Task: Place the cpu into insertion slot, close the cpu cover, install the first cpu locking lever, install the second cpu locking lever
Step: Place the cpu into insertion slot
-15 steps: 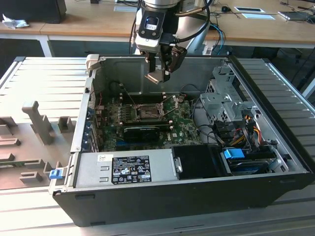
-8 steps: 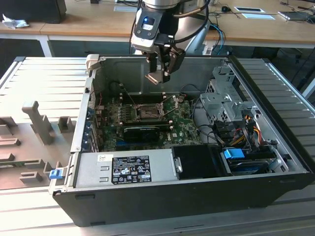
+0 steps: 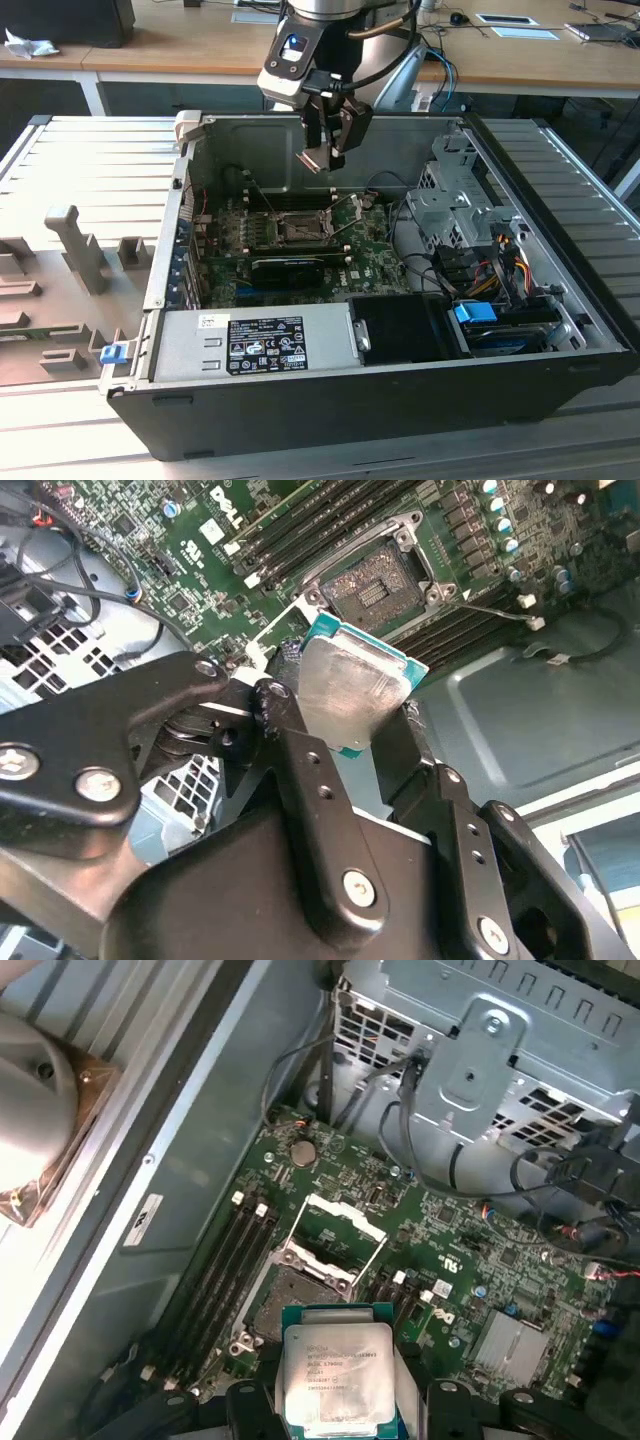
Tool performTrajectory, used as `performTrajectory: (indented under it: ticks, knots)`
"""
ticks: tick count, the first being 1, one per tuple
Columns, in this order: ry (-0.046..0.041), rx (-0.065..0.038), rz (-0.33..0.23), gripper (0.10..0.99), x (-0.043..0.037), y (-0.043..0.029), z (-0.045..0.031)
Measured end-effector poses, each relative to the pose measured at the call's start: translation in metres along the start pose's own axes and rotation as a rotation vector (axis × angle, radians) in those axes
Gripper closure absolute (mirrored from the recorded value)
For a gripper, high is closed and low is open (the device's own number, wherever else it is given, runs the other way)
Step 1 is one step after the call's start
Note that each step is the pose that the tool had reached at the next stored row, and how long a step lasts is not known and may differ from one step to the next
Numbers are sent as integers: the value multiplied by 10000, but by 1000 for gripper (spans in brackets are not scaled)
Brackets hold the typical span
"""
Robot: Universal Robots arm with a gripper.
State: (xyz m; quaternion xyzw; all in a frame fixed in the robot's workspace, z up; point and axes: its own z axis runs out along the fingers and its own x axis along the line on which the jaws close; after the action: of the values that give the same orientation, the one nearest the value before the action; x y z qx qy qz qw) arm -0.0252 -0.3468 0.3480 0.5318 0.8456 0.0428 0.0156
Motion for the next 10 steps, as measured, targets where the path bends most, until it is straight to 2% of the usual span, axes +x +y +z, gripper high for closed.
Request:
performTrajectory:
  ticks: [10]
  knots:
    - [-79,-17,887,557,0,-1,11]
